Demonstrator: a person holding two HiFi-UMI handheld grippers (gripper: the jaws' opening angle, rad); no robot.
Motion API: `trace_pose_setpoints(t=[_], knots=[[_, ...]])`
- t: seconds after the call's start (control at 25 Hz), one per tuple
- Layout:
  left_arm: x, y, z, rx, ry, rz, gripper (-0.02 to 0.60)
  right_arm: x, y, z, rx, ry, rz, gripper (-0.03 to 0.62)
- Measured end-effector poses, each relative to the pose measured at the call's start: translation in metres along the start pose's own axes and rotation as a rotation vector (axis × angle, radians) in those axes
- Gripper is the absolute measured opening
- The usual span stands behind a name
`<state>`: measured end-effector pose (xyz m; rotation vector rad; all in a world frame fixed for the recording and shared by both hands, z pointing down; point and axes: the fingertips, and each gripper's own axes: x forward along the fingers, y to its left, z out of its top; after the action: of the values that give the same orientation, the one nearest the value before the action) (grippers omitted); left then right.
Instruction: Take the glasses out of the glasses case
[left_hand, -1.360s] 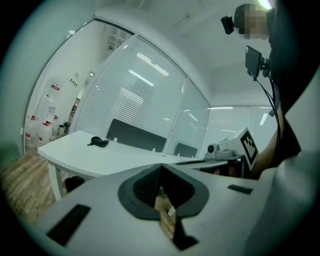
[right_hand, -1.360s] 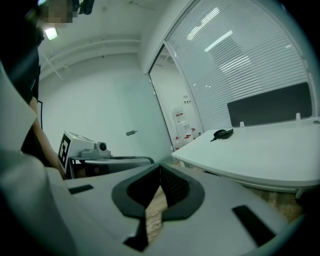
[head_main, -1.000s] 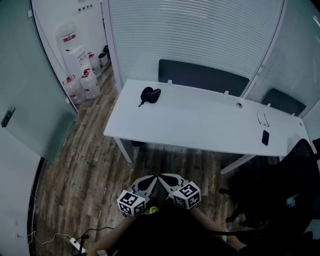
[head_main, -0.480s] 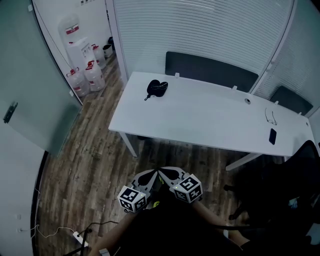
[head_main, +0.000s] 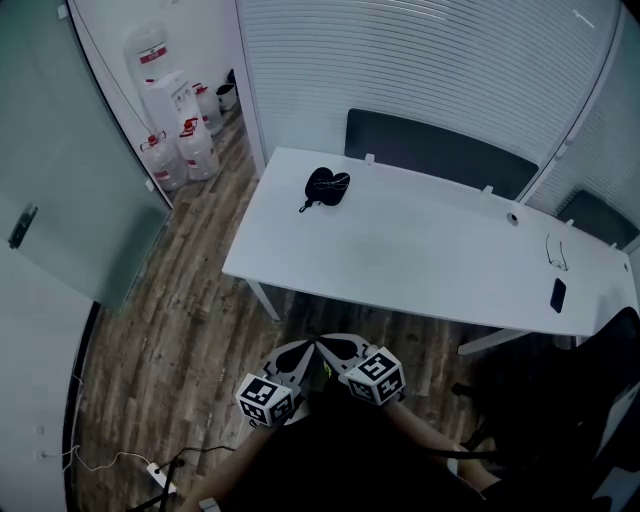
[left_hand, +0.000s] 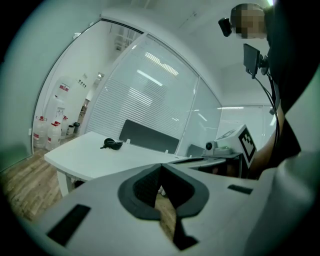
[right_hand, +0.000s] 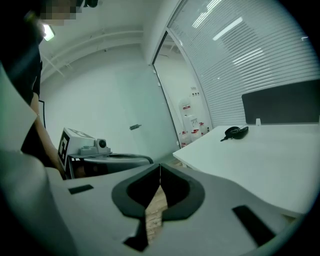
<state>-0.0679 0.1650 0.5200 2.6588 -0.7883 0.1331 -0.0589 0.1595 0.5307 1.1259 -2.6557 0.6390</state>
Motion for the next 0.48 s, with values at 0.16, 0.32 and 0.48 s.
trace_pose_setpoints(t=[0.16, 0.32, 0.48], knots=[[0.022, 0.015, 0.008, -0.007, 0.01, 0.005, 0.006, 0.01, -0.021, 0.013, 0.004, 0.01, 0.017, 0.017], [0.043, 0.027, 0.02, -0.012, 0.014, 0.013, 0.007, 0.02, -0.042, 0.027, 0.015, 0.021, 0.032, 0.017], [0.061, 0.038, 0.033, -0.012, 0.016, 0.022, 0.006, 0.027, -0.06, 0.04, 0.006, 0.03, 0.047, 0.017]])
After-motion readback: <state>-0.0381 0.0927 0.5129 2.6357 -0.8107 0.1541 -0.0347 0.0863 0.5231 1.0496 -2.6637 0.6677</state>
